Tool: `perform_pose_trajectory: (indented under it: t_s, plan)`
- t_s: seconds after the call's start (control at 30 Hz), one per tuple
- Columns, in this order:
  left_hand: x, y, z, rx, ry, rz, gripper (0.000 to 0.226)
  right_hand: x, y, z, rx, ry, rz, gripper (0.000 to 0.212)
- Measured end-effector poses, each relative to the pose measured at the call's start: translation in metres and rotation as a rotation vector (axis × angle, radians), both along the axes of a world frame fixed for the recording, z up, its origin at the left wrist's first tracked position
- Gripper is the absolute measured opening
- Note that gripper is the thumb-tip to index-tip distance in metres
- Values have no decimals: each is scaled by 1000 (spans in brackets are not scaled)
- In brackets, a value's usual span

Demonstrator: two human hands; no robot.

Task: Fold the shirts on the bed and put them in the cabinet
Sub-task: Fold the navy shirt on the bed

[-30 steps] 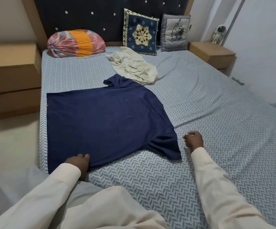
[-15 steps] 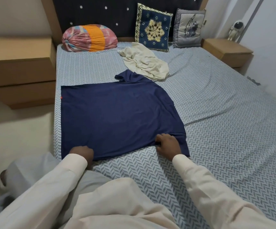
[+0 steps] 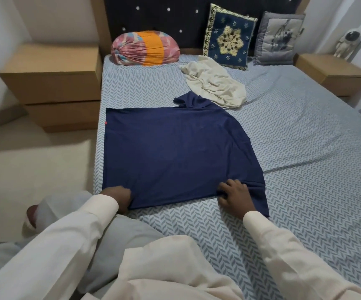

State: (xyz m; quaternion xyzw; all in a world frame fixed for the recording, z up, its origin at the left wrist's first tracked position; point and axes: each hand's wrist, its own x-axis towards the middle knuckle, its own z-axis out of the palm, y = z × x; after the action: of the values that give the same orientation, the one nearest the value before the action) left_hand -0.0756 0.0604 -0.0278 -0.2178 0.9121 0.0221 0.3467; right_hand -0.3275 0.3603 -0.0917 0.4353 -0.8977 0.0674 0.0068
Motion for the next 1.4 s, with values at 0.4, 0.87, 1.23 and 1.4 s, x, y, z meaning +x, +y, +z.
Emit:
perform_pose_trajectory:
  t_s: [0.4,0.87,1.23,1.4]
  plan:
    - [36,-47,-8,391,429,403,14,-26,-15,9,-192,-127,1,17]
    - [-37,-110,-30,351,1245,1175,31,-118,-149,43,-289,-301,-223,17]
    - [-56,-128,-52,-4,1166,1026,32,-144,-184,28,-182,-316,-201,12]
    - [-75,-109,-46,-281,1114,654,67,-124,-171,35,-304,-329,-233,43]
